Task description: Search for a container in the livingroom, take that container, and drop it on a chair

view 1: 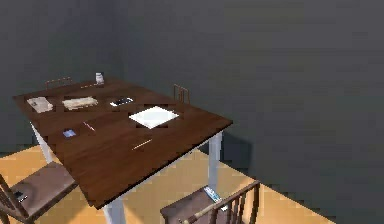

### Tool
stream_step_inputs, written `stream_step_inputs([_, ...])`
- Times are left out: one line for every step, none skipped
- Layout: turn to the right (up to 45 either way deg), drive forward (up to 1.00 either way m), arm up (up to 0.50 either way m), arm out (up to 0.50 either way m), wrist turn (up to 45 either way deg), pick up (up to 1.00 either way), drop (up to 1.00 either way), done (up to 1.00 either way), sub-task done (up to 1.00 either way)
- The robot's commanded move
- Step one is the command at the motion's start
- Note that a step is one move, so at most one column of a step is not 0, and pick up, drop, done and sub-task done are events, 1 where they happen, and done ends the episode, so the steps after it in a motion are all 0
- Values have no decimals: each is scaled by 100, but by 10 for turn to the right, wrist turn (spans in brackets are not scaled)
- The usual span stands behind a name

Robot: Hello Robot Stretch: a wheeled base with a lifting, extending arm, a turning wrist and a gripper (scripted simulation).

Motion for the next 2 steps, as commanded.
stream_step_inputs([0,20,0,0,0,0,0,0,0])
stream_step_inputs([-450,0,0,0,0,0,0,0,0])
